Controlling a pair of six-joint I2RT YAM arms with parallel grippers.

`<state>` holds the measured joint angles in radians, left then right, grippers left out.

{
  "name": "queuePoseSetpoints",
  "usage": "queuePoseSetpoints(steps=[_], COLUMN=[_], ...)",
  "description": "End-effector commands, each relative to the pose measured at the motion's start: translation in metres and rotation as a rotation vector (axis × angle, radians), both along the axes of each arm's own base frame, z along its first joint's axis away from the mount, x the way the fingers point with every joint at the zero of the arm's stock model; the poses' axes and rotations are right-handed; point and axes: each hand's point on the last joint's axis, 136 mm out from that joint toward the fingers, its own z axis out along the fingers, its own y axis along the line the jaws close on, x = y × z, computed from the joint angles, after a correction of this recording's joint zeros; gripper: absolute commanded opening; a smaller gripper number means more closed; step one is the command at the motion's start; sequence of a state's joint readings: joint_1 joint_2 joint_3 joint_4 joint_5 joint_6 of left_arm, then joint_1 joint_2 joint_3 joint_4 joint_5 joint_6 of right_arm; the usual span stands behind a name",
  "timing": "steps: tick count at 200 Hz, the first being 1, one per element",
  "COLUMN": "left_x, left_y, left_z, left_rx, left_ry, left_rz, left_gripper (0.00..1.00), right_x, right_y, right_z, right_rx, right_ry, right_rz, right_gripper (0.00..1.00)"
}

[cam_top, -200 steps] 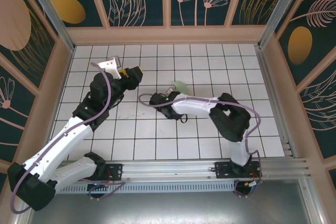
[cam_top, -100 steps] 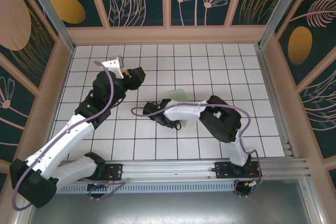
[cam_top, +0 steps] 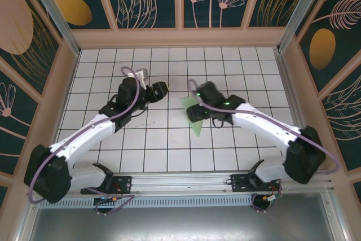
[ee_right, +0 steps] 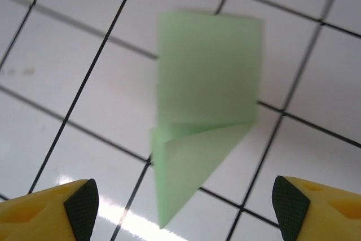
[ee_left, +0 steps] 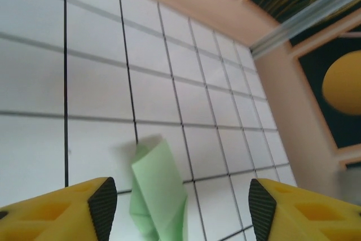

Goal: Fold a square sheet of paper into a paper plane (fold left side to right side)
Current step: Turn over the paper at the center of the table, then fold the wing for the fifth time at the center of the table.

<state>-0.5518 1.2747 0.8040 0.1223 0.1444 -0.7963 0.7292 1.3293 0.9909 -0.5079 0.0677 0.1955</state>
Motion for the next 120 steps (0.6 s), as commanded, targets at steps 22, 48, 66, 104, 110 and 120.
queuePoseSetpoints(steps=[22, 48, 66, 104, 110, 120], left_x=[-0.016, -0.024, -0.024, -0.008, -0.005, 0.0], left_y=[-0.051, -0.067, -0.076, -0.087, -0.088, -0.09], left_z=[-0.042, -0.07, -0.083, -0.105, -0.108, -0.12], left_rx=[-0.136, -0.155, -0.158, -0.132, -0.123, -0.097], left_ry=[0.149, 0.216, 0.239, 0.254, 0.254, 0.268], left_rz=[-0.172, -0.194, -0.21, -0.206, -0.204, -0.198], left_gripper=[0.63, 0.64, 0.64, 0.64, 0.64, 0.65], right_x=[0.026, 0.034, 0.034, 0.03, 0.03, 0.028], right_y=[-0.027, -0.046, -0.052, -0.057, -0.058, -0.058], right_z=[0.032, 0.025, 0.018, 0.003, 0.002, 0.0], right_rx=[0.393, 0.496, 0.55, 0.568, 0.568, 0.568], right_ry=[-0.05, -0.032, -0.003, 0.03, 0.032, 0.036], right_rz=[-0.156, -0.234, -0.252, -0.276, -0.28, -0.281], right_gripper=[0.89, 0.9, 0.91, 0.92, 0.92, 0.92])
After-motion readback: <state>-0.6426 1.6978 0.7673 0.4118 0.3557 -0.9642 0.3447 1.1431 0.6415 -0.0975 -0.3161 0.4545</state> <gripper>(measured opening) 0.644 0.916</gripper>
